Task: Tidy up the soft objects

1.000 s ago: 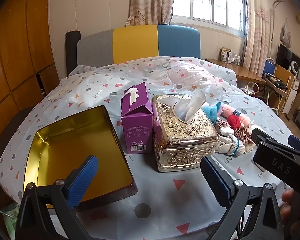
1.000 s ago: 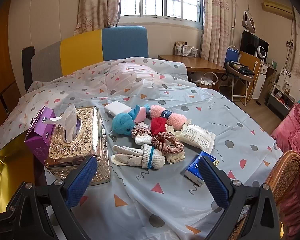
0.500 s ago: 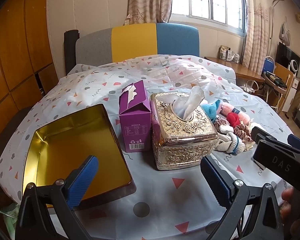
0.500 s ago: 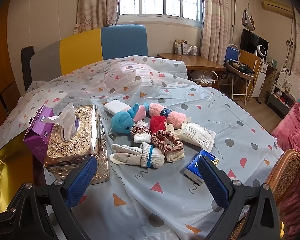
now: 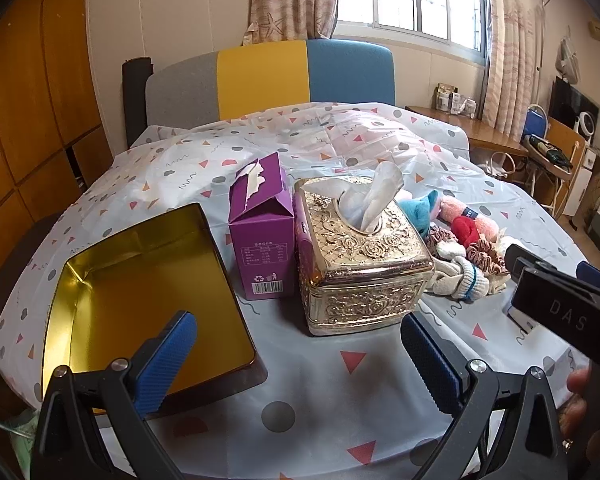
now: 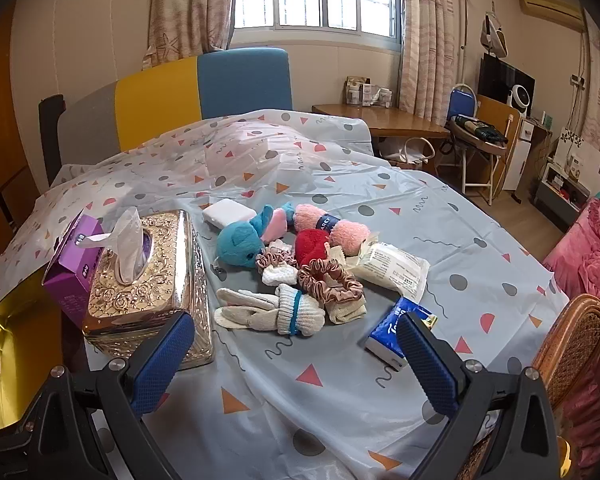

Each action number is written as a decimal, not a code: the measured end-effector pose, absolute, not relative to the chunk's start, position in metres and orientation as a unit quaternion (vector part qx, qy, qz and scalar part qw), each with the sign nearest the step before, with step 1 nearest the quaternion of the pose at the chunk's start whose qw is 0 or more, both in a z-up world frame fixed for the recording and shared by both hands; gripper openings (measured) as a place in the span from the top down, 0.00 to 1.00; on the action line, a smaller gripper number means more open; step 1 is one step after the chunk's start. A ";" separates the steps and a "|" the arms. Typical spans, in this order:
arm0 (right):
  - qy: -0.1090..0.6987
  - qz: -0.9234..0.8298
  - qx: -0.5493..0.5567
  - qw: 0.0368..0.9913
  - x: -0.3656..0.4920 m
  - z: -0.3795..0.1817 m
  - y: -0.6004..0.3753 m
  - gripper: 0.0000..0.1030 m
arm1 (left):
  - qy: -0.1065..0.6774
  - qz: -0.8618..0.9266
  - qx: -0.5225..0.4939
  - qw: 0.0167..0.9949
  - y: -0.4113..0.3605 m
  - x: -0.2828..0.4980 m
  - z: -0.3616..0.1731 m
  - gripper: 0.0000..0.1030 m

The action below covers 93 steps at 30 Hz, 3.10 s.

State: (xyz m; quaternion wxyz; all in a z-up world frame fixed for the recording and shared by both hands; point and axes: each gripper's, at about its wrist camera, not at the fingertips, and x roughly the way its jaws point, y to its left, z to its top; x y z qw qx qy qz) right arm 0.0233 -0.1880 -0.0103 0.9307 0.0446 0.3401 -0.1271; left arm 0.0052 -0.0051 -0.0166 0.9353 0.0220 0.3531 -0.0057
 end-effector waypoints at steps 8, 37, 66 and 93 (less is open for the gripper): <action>0.338 -0.142 0.066 0.928 0.026 -0.008 -0.215 0.00 | 0.366 -0.023 0.032 0.930 -0.015 0.008 -0.022 0.00; 0.407 -0.154 0.259 0.863 0.033 -0.036 -0.395 0.00 | 0.451 -0.288 0.113 0.837 -0.188 0.101 -0.054 0.37; 0.504 -0.128 0.262 0.813 0.078 -0.073 -0.383 0.11 | 0.434 -0.340 0.066 0.832 -0.193 0.121 -0.055 0.99; 0.455 -0.118 0.393 0.791 0.075 -0.091 -0.406 0.11 | 0.445 -0.344 0.090 0.822 -0.218 0.149 -0.079 0.94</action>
